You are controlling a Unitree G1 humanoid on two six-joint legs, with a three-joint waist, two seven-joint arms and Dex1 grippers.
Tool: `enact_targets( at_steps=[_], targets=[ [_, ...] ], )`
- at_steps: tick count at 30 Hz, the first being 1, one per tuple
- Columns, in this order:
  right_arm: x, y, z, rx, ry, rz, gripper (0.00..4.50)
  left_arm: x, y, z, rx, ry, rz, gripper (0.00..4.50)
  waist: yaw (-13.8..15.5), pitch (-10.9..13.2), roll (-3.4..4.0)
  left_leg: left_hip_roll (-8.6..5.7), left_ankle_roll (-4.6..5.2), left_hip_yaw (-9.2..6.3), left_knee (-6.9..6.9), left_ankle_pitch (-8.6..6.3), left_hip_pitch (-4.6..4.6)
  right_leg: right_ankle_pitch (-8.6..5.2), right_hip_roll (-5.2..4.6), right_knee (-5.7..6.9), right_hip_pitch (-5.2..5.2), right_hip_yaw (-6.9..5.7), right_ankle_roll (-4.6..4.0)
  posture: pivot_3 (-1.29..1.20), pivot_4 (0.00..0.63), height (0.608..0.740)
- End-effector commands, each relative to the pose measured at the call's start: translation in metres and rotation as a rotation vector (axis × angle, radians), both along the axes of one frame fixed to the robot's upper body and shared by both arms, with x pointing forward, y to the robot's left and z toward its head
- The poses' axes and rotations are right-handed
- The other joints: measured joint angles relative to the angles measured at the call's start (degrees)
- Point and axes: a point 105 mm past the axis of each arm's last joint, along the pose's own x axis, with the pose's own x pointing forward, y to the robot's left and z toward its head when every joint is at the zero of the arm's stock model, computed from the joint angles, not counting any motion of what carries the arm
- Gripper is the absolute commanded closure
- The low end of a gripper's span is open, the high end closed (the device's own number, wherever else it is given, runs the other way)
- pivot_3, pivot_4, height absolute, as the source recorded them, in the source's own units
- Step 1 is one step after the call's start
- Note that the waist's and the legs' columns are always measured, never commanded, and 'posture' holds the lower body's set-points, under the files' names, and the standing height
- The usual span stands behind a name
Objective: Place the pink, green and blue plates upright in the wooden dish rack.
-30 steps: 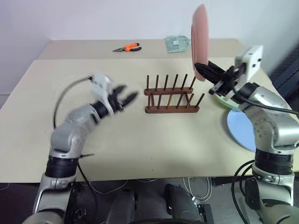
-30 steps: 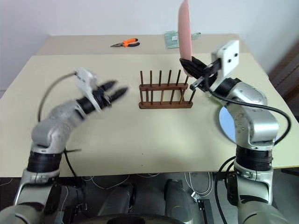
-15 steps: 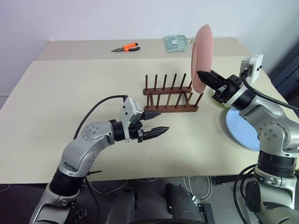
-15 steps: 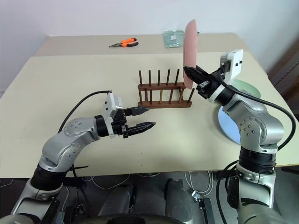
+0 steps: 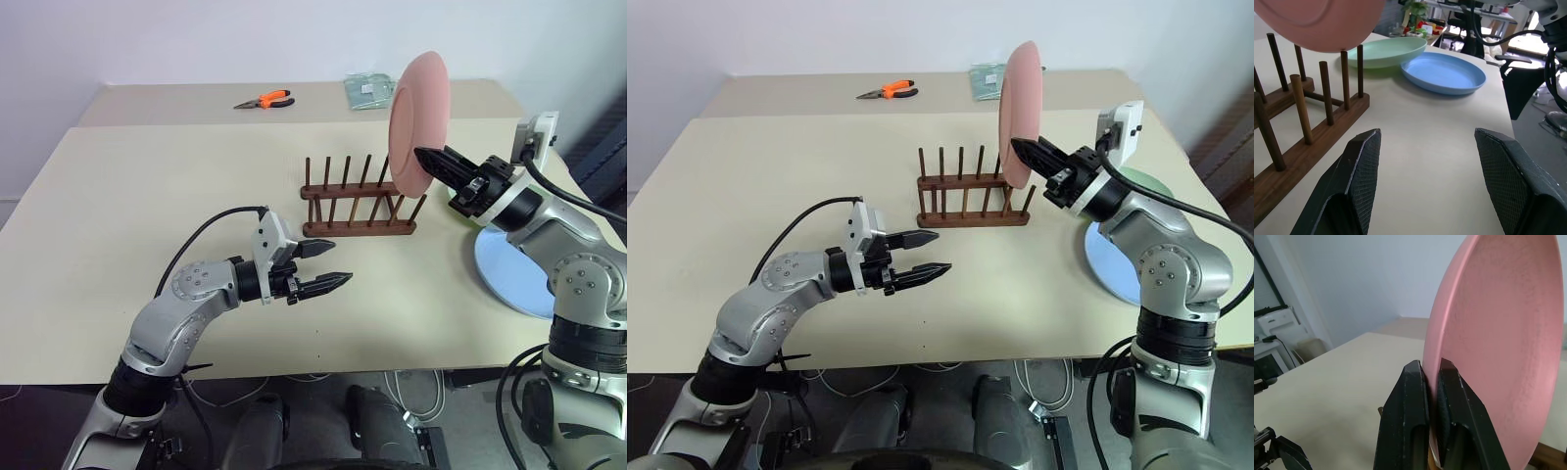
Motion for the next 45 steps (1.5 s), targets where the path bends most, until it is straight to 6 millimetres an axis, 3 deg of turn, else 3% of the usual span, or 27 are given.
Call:
enact_targets(
  at_steps=[1,3,6,10,14,17,20,21,22,25,28,31,34,37,41,45],
  targets=[
    [0.009,-0.013,0.012,0.048,-0.026,-0.027,4.50,-0.003,-0.004,0.010,-0.006,-0.051,-0.023,1.40,-0.02,0.00,0.00,0.00,0.00,0.00,0.00,0.00,0.00,0.00,0.00,0.00,0.00,0.00,0.00,0.00,0.150,0.740],
    [0.014,-0.018,0.010,0.064,-0.009,-0.034,4.50,-0.003,-0.004,0.010,-0.006,-0.052,-0.022,1.40,-0.04,0.00,0.00,0.00,0.00,0.00,-0.01,0.00,0.00,0.01,0.00,0.00,0.00,0.00,0.01,0.00,0.150,0.740],
    [0.017,-0.023,0.005,0.043,0.002,-0.037,3.46,-0.004,-0.004,0.010,-0.005,-0.051,-0.018,1.34,-0.03,0.00,0.01,0.01,0.00,0.00,-0.02,0.00,0.01,0.04,0.00,0.01,-0.01,0.00,0.06,0.00,0.150,0.740],
    [0.020,-0.038,0.010,-0.098,-0.079,-0.156,1.51,-0.005,-0.003,0.009,-0.002,-0.047,-0.013,1.34,0.07,0.01,0.01,-0.01,0.00,0.00,0.01,0.00,-0.02,0.04,0.00,0.00,0.00,0.00,0.08,0.00,0.150,0.740],
    [0.006,-0.054,0.022,-0.216,-0.161,-0.220,1.51,-0.006,-0.003,0.009,-0.002,-0.044,-0.013,1.34,0.07,0.01,0.01,-0.01,0.00,0.01,0.00,0.00,-0.02,0.04,0.00,0.00,0.00,0.00,0.09,0.00,0.150,0.740],
    [-0.008,-0.077,0.025,-0.314,-0.177,-0.297,1.51,-0.005,-0.003,0.008,0.002,-0.041,-0.017,1.34,0.18,0.01,0.01,0.00,0.00,0.01,0.00,0.00,-0.02,0.04,0.00,0.00,0.00,0.00,0.09,0.00,0.150,0.740],
    [-0.014,-0.102,-0.013,-0.634,-0.090,-0.360,1.51,-0.004,-0.004,0.008,0.007,-0.039,-0.032,1.34,0.85,0.00,0.00,-0.03,0.01,0.01,0.04,0.00,-0.06,-0.01,-0.02,-0.03,0.03,0.00,0.03,0.00,0.150,0.740],
    [-0.011,-0.114,-0.031,-0.776,-0.057,-0.392,1.08,-0.003,-0.006,0.008,0.009,-0.040,-0.039,1.34,0.89,0.00,0.00,-0.03,0.03,0.04,0.06,-0.02,-0.04,-0.02,-0.02,-0.05,0.05,0.00,0.02,0.00,0.150,0.740],
    [-0.010,-0.121,-0.041,-0.867,-0.041,-0.408,0.98,-0.003,-0.006,0.008,0.009,-0.040,-0.043,1.34,0.73,-0.02,0.03,-0.02,0.03,0.08,0.08,-0.02,-0.02,-0.02,-0.02,-0.06,0.07,0.01,0.01,0.00,0.150,0.740],
    [-0.004,-0.138,-0.062,-1.100,-0.055,-0.440,0.06,-0.002,-0.009,0.008,0.010,-0.043,-0.052,1.34,-0.11,-0.01,0.06,0.02,0.03,0.22,0.08,-0.01,0.07,-0.03,-0.02,-0.03,0.09,0.07,0.00,0.00,0.150,0.740],
    [0.006,-0.157,-0.086,-1.376,-0.086,-0.448,0.06,-0.001,-0.010,0.009,0.013,-0.049,-0.055,1.34,-0.32,-0.04,0.17,0.04,0.03,0.27,0.05,-0.01,0.13,-0.02,-0.01,0.00,0.08,0.08,-0.01,0.00,0.150,0.740],
    [0.015,-0.166,-0.097,-1.468,-0.095,-0.444,0.06,-0.001,-0.009,0.009,0.017,-0.053,-0.050,1.34,-0.31,-0.03,0.19,0.04,0.03,0.29,0.03,-0.01,0.11,0.01,-0.01,-0.01,0.07,0.11,-0.06,0.00,0.150,0.740],
    [0.022,-0.173,-0.104,-1.515,-0.116,-0.464,0.87,-0.001,-0.006,0.009,0.026,-0.057,-0.034,1.34,-0.19,-0.02,0.20,0.03,0.03,0.29,0.05,-0.01,0.11,0.02,-0.01,-0.01,0.07,0.13,-0.06,0.00,0.150,0.740],
    [0.026,-0.173,-0.104,-1.522,-0.148,-0.470,2.32,-0.001,-0.005,0.009,0.029,-0.060,-0.023,1.34,-0.10,-0.02,0.19,0.03,0.03,0.29,0.06,-0.01,0.11,0.02,-0.01,-0.01,0.09,0.13,-0.06,0.00,0.150,0.740],
    [0.028,-0.163,-0.083,-1.497,-0.248,-0.488,4.42,-0.002,-0.003,0.008,0.031,-0.060,-0.013,1.34,-0.09,-0.02,0.20,0.02,0.03,0.29,0.06,-0.01,0.11,0.02,-0.01,-0.01,0.09,0.15,-0.06,0.00,0.150,0.740],
    [0.021,-0.149,-0.052,-1.388,-0.333,-0.540,4.47,-0.001,-0.002,0.006,0.040,-0.060,-0.007,1.34,-0.05,-0.03,0.22,0.02,0.03,0.27,0.05,-0.01,0.11,0.03,-0.01,0.00,0.09,0.16,-0.05,0.00,0.150,0.740]
  ],
)
